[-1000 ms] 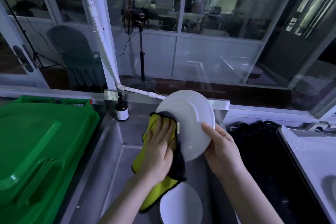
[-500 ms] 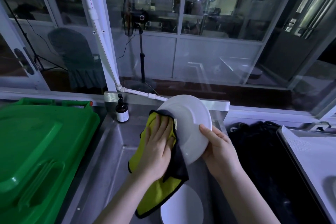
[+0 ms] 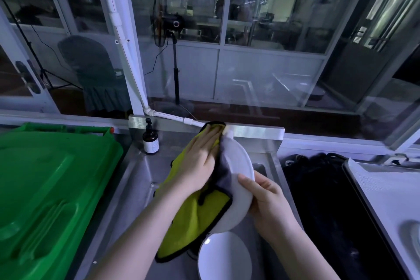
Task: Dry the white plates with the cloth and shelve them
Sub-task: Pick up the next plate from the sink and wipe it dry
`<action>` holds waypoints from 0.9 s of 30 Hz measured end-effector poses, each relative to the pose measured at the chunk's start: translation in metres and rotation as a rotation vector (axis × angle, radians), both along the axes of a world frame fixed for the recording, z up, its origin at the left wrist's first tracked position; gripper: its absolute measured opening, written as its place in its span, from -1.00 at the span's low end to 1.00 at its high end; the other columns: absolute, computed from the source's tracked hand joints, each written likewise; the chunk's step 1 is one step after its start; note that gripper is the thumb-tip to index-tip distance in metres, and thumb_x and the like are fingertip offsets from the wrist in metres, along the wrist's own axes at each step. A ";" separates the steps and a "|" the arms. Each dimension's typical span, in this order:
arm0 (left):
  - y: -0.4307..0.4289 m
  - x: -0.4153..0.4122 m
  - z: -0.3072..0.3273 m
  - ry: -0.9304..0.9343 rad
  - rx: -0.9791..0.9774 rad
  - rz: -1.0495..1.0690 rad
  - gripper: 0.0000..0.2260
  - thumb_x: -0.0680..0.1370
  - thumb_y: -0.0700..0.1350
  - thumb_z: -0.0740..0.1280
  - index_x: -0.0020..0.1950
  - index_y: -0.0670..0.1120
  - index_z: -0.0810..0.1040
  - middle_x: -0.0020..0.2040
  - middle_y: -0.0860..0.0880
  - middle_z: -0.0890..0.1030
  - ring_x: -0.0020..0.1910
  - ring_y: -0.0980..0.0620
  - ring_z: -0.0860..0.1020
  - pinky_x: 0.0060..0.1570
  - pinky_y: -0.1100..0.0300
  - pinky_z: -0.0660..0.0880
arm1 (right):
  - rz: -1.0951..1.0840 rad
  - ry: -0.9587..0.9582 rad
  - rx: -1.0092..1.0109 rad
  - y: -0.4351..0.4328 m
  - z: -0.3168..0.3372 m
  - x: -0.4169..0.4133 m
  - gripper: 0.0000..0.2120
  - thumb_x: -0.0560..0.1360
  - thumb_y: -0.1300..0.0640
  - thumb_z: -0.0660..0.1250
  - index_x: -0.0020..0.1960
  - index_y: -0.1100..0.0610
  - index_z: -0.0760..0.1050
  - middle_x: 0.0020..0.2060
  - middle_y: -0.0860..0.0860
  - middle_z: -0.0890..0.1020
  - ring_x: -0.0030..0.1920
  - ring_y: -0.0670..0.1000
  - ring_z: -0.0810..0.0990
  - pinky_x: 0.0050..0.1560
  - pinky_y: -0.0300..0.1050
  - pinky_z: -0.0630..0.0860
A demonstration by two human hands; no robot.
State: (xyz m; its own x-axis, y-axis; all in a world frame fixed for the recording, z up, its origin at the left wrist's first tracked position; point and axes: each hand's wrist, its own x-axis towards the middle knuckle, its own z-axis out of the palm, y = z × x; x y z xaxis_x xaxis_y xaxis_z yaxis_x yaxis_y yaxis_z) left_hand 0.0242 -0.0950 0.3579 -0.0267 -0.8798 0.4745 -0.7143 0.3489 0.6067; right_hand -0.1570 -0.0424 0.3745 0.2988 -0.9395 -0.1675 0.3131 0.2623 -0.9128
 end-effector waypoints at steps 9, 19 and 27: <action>0.059 -0.021 -0.060 0.677 0.145 0.179 -0.57 0.69 -0.18 0.05 0.43 0.28 0.08 0.55 0.19 0.08 0.57 0.16 0.07 0.50 0.30 -0.01 | -0.142 -0.142 0.084 -0.007 0.007 -0.012 -0.73 0.39 0.15 0.41 0.01 0.30 0.68 0.04 0.29 0.69 -0.04 0.16 0.68 -0.06 -0.04 0.62; 0.073 -0.036 -0.049 0.001 0.002 0.085 -0.52 0.60 -0.06 -0.01 0.55 0.02 0.22 0.55 0.11 0.19 0.56 0.09 0.15 0.50 -0.08 0.09 | -0.154 -0.186 0.086 -0.003 0.000 0.016 -0.76 0.45 0.21 0.37 0.02 0.32 0.68 -0.06 0.32 0.69 -0.15 0.18 0.72 -0.20 -0.06 0.65; 0.052 0.029 -0.056 0.172 0.315 0.187 -0.59 0.70 -0.14 0.07 0.57 -0.07 0.21 0.59 -0.02 0.17 0.56 0.01 0.13 0.44 0.06 0.11 | -0.149 -0.033 0.083 0.012 -0.008 0.034 -0.68 0.36 0.12 0.46 0.00 0.34 0.65 -0.07 0.33 0.62 -0.08 0.20 0.57 -0.05 -0.01 0.48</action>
